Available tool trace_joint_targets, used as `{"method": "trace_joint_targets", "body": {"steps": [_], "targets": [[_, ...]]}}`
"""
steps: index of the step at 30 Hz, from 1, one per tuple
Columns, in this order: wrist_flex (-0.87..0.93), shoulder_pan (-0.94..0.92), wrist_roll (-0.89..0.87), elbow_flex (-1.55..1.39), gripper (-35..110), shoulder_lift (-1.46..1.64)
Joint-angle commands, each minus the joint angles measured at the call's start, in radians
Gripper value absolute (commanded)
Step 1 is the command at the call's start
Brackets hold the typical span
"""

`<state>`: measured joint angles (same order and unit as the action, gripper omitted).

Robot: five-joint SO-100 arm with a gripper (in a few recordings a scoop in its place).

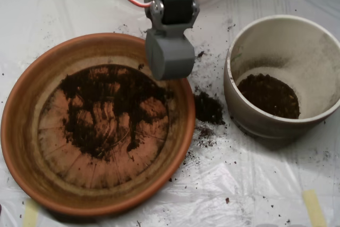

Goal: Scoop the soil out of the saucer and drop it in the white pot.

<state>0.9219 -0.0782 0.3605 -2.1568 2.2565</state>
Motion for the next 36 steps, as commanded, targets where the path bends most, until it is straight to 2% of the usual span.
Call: {"method": "trace_joint_targets", "body": {"steps": [1,12,18,25,26,28,30,36], "targets": [[0.086,0.008,0.002,0.201,-1,0.083],[0.325,0.276,-0.043,0.586,-1,-0.002],[0.387,0.425,-0.029,0.742,-1,-0.19],[0.442,0.509,-0.015,0.874,1,-0.425],[0.476,0.52,-0.017,0.904,4,-0.459],[0.485,0.541,-0.012,0.888,26,-0.459],[0.494,0.555,-0.018,0.881,37,-0.457],[0.503,0.528,-0.046,0.873,40,-0.422]]}}
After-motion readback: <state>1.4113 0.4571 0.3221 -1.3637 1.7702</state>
